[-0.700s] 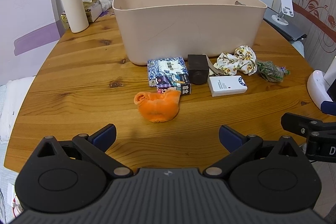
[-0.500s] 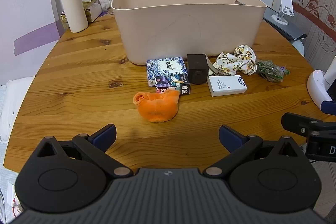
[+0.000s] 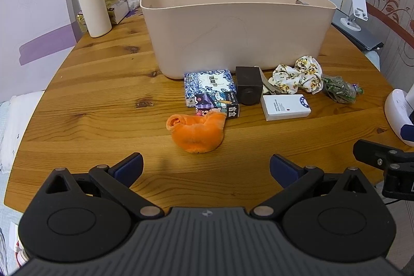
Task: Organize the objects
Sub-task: 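Grasp the orange cloth with the left tool while the right tool grasps the green herb bag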
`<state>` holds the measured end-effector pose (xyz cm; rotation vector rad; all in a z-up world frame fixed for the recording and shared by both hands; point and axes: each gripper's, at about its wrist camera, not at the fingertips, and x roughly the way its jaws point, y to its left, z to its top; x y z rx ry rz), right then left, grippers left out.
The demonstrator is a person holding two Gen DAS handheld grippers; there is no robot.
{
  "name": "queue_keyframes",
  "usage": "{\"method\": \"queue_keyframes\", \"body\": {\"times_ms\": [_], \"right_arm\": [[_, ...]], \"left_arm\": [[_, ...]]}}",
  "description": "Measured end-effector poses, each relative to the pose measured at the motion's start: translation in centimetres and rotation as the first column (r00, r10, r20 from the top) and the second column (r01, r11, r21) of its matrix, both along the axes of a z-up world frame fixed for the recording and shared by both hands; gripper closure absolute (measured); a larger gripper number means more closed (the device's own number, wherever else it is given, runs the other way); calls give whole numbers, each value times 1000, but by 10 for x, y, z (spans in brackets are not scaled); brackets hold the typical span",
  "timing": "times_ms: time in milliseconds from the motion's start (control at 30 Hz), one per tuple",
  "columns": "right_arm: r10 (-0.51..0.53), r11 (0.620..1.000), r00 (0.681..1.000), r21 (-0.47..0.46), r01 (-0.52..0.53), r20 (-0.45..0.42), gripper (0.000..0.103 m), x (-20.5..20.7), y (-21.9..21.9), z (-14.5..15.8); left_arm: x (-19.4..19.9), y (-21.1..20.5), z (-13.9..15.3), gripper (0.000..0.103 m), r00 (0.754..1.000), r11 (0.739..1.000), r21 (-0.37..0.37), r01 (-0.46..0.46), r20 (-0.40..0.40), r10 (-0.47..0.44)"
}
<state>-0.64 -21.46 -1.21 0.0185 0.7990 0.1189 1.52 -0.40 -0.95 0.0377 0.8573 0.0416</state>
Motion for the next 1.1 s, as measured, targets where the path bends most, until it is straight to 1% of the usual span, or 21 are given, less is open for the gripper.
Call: {"method": "queue_keyframes", "body": {"times_ms": [400,633,867,967,1100], "right_arm": [[34,994,999,-108,-30,42,0,21,0,-1],[44,992,998,-123,-39,44,0,41,-2,-10],[69,988,996,-140,-61,55,1,63,-4,-20],[73,987,996,-144,-64,54,6,75,-5,-26],[74,986,997,-148,-70,25,15,92,-4,-37]], "left_arm": [[17,5,-11,0,999,1000,-1,-31,-31,31],[34,9,-19,0,998,999,-4,-41,-52,41],[53,17,-31,0,993,997,-39,-66,-96,62],[60,21,-35,0,993,996,-43,-75,-93,70],[69,21,-35,0,995,997,-47,-62,-85,58]]}}
